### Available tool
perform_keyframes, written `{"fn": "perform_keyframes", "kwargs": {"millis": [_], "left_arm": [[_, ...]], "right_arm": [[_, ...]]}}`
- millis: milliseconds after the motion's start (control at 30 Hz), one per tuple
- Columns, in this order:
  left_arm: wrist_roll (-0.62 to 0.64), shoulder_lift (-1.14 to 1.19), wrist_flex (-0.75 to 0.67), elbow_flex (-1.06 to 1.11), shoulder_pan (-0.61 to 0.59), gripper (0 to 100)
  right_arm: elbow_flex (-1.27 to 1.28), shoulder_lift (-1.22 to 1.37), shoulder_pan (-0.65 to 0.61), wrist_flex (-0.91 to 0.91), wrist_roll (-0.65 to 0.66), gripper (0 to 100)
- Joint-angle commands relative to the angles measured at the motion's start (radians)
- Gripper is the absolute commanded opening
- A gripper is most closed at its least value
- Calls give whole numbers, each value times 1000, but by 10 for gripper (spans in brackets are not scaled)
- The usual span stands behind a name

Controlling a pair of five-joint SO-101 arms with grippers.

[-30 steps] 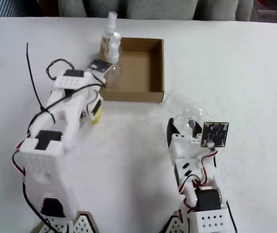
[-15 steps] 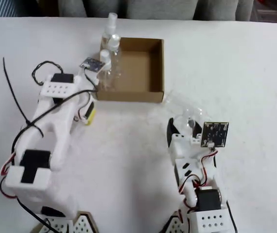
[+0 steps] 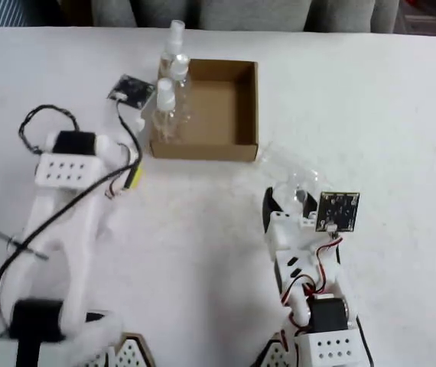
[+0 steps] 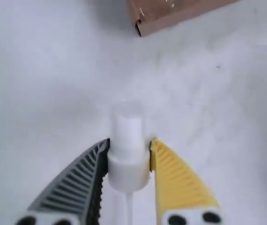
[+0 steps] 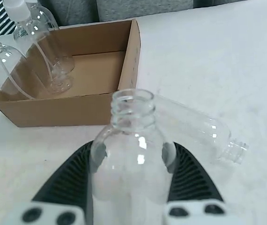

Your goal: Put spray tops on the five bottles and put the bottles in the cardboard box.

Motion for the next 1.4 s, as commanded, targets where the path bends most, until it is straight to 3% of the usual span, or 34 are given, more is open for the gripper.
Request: {"fn": "perform_keyframes", "kwargs": {"millis": [0, 267, 467, 633, 1000, 1267, 1367], "left_arm": [[14, -213, -20, 8, -8, 23], [15, -496, -21, 12, 25, 24], [14, -739, -31, 8, 22, 24], [18, -921, -84, 12, 22, 24], [595, -1017, -394, 32, 25, 24], [617, -1018, -623, 121, 28, 24], [617, -1018, -628, 121, 30, 24]], "right_arm": [[9, -13, -13, -16, 0, 21], [9, -15, -171, -196, 3, 21], [9, -15, -343, -417, 199, 17], [9, -15, -503, -570, 219, 16], [-107, -8, -664, -596, 218, 16], [-229, 317, -714, -641, 198, 16], [-207, 435, -714, -733, 89, 16]]}}
